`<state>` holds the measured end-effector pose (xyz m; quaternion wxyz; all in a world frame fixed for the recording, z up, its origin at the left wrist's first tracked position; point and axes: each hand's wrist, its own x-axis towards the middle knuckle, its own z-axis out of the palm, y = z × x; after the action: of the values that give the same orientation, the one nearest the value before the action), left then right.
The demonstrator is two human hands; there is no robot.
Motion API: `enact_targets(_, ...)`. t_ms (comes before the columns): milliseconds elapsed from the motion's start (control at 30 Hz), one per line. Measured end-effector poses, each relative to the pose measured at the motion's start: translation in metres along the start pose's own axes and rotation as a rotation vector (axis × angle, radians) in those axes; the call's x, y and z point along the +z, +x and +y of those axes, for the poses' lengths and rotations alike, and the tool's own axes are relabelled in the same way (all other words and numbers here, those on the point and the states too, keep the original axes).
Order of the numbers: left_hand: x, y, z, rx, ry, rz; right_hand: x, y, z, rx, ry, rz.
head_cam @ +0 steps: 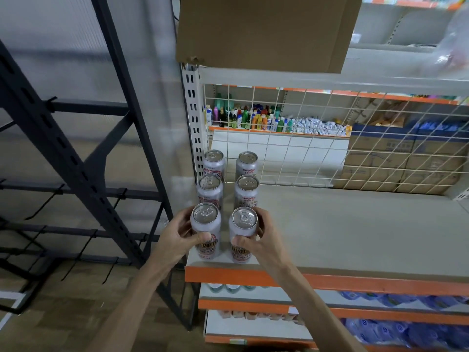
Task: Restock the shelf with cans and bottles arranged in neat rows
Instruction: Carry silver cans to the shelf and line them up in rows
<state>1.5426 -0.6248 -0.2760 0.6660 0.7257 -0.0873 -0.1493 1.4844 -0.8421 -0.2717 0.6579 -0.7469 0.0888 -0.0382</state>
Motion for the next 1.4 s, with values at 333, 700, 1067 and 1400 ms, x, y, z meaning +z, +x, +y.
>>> enact_targets(333, -0.005, -0.003, 0.003, -0.027, 0.021, -0.030, -0.001, 0.003, 0.000, -0.016, -0.050, 0.048)
enact_targets(700, -0.005, -0.003, 0.002, -0.045, 0.038, 0.004, -0.008, 0.002, 0.004, 0.009, -0.031, 0.051)
enact_targets(1067, -0.005, -0.001, 0.005, -0.016, 0.056, 0.005, -0.005, 0.005, 0.004, 0.020, -0.142, 0.045)
enact_targets(1400, 0.045, -0.011, 0.083, 0.239, 0.411, 0.199, -0.073, -0.032, -0.026, 0.045, -0.211, 0.129)
